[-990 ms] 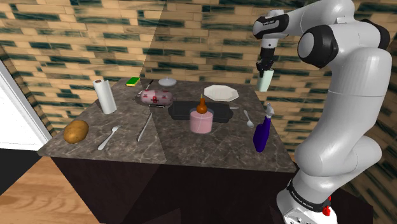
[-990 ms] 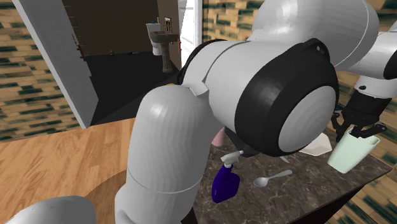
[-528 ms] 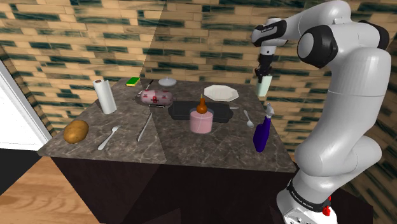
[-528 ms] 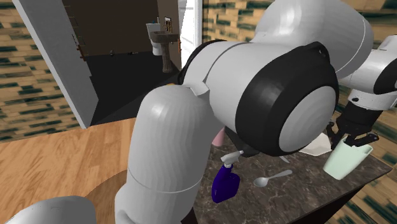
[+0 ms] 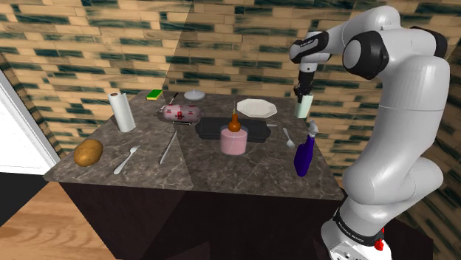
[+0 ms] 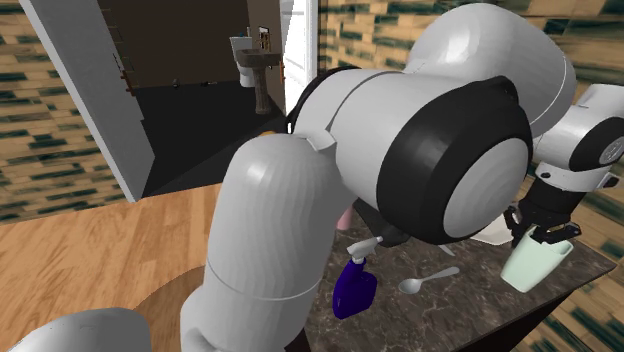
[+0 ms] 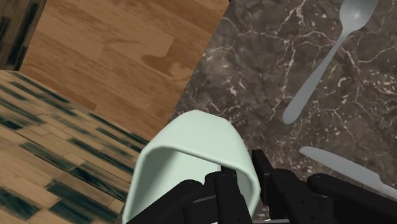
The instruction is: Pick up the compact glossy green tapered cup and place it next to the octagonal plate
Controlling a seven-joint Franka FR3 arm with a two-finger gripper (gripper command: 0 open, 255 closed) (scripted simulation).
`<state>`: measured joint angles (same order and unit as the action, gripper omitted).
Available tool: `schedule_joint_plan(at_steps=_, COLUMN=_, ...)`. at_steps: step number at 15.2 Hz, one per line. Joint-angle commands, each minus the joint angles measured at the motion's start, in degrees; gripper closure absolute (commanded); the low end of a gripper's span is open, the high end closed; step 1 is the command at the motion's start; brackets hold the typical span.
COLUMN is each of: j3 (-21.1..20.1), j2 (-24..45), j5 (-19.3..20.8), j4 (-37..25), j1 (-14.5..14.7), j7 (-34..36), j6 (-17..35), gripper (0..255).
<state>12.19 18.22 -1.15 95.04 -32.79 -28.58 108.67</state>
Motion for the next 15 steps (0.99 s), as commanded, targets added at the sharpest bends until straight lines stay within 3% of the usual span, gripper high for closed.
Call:
schedule_joint_plan(at_steps=1, j3=0.0, j2=0.3, j5=-0.1, j4=1.1, j1=0.0, j7=0.0, j6=1.5, gripper=255)
schedule_joint_plan(at_steps=6, j3=-0.1, j2=1.5, j5=-0.3, j4=3.3, j1=-0.1, j7=-0.1, j6=4.8, gripper=255)
schedule_joint_plan(at_steps=14, j3=-0.1, j2=1.5, j5=-0.3, j4=3.3, j1=-0.1, j7=-0.1, j6=4.8, gripper=255)
schedule_joint_plan(at_steps=15, j3=-0.1, j2=1.5, j5=-0.3, j4=3.3, j1=-0.1, j7=-0.1, j6=4.8, gripper=0)
